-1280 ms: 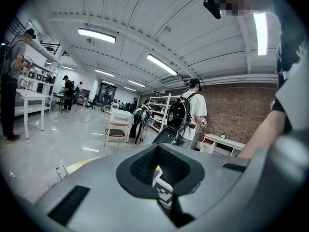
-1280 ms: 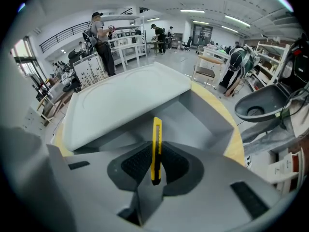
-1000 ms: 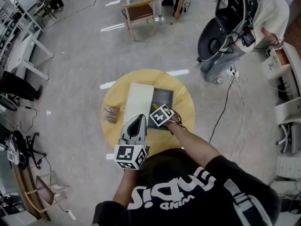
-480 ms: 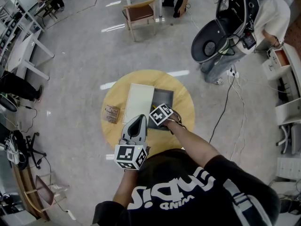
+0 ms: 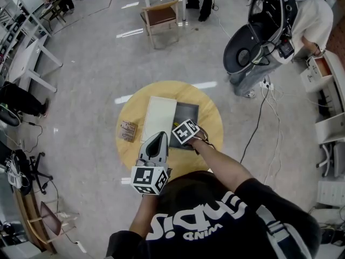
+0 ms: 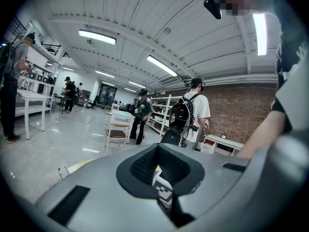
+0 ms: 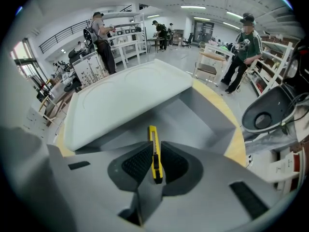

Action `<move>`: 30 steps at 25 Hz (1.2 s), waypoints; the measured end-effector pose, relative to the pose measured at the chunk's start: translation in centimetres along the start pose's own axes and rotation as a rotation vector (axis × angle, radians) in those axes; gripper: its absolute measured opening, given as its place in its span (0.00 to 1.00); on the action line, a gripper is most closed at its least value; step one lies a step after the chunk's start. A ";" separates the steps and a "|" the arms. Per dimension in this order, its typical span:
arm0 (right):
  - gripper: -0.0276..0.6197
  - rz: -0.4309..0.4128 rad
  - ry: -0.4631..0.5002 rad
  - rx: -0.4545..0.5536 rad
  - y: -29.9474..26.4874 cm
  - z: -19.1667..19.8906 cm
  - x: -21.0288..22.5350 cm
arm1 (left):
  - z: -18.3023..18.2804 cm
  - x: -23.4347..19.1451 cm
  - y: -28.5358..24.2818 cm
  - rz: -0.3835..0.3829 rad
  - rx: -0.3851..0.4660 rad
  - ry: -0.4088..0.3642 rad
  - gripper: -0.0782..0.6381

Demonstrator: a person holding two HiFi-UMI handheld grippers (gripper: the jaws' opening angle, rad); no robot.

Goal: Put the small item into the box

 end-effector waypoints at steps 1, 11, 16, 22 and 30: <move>0.11 -0.005 -0.008 0.018 0.3 -0.2 0.0 | 0.0 -0.1 0.0 -0.001 0.000 0.001 0.12; 0.06 -0.018 0.003 0.206 5.3 -1.9 -0.2 | 0.3 0.4 -0.2 0.010 -0.005 0.004 0.12; 0.06 -0.032 0.001 0.359 9.9 -2.8 -0.8 | 0.3 0.6 -0.1 0.016 -0.004 0.003 0.12; 0.06 -0.035 -0.020 0.532 16.4 -1.9 -1.2 | 0.4 0.8 0.0 0.018 -0.004 0.003 0.12; 0.06 -0.019 -0.074 0.748 23.8 0.2 -2.2 | 0.5 1.7 0.2 0.034 -0.013 0.002 0.12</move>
Point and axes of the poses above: the fingertips, and each gripper's own axes: y backward along the fingers, x to its right, z out of its underside, the point moved 1 cm from there along y, backward along the fingers, and after that the axes turned 8 degrees about -z, right-handed, at the moved point
